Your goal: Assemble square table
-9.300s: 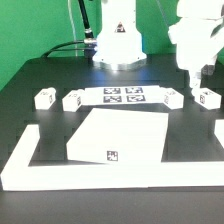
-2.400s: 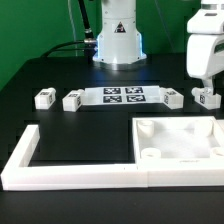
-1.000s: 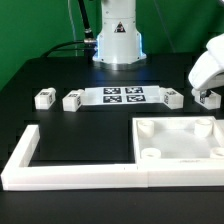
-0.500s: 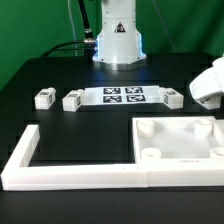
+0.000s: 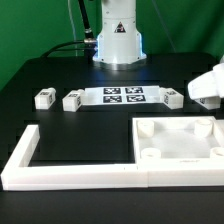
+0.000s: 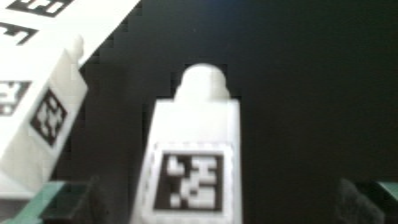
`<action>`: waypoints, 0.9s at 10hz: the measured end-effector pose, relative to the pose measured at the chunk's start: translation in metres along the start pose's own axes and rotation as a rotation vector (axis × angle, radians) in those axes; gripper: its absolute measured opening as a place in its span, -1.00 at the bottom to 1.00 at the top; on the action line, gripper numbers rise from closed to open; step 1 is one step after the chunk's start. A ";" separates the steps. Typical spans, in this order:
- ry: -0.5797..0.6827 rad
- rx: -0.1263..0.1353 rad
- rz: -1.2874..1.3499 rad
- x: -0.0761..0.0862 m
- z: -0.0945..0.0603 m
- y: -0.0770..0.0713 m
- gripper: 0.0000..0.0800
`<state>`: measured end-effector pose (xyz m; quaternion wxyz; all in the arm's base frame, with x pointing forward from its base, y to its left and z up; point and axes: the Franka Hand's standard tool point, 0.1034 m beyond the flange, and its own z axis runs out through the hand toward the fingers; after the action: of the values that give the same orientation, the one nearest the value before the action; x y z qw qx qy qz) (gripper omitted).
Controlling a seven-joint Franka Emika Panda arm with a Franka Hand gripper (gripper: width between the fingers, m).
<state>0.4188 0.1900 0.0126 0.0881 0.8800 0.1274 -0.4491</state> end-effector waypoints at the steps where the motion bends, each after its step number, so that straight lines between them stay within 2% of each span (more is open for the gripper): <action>1: -0.001 0.000 0.000 0.000 0.000 0.000 0.48; 2: -0.001 0.000 0.000 0.000 0.001 0.000 0.04; 3: -0.001 0.000 0.000 0.000 0.001 0.000 -0.29; 9: -0.002 0.001 0.000 0.000 0.001 0.000 -0.28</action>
Offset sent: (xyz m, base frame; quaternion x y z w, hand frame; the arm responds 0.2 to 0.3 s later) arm 0.0000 0.0000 0.0000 0.0000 0.0000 0.0000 1.0000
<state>0.4182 0.1901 0.0124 0.0878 0.8795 0.1272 -0.4501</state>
